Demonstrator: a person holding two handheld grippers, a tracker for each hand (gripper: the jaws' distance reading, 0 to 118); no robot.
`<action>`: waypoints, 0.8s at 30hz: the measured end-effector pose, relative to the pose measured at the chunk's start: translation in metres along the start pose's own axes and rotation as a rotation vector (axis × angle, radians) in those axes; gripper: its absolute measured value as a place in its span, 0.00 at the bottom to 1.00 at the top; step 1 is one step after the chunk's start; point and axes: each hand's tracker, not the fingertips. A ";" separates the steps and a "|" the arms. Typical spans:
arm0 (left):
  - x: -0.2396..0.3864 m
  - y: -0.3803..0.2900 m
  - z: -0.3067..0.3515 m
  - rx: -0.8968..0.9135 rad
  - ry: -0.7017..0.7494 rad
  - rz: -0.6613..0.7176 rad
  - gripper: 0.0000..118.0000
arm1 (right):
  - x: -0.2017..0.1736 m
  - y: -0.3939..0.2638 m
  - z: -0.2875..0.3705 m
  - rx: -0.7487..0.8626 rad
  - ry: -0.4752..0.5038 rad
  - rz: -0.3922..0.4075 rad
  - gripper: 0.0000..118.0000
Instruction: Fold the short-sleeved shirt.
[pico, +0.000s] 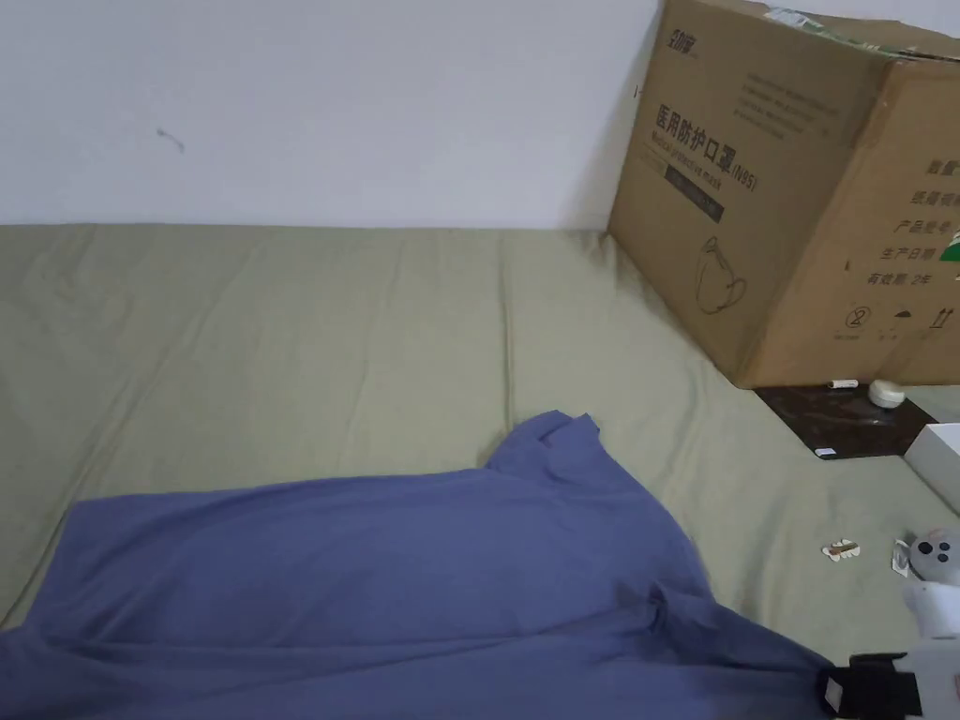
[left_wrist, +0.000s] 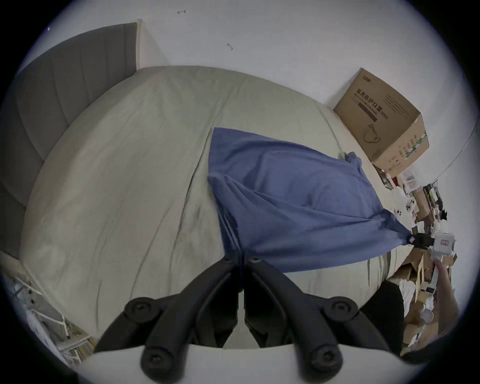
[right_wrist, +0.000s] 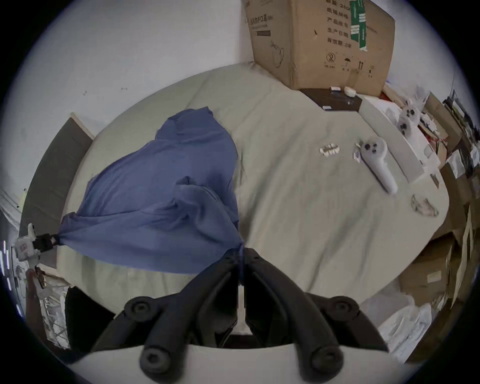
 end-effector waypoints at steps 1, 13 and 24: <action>-0.004 -0.009 0.003 -0.017 0.002 0.007 0.01 | 0.002 -0.010 0.002 -0.015 0.002 -0.010 0.00; -0.020 -0.052 0.000 -0.026 0.029 0.101 0.67 | -0.005 -0.057 -0.017 -0.042 -0.123 -0.024 0.63; 0.071 -0.014 0.034 0.148 -0.006 -0.089 0.77 | -0.109 -0.014 0.020 0.223 0.062 0.100 0.71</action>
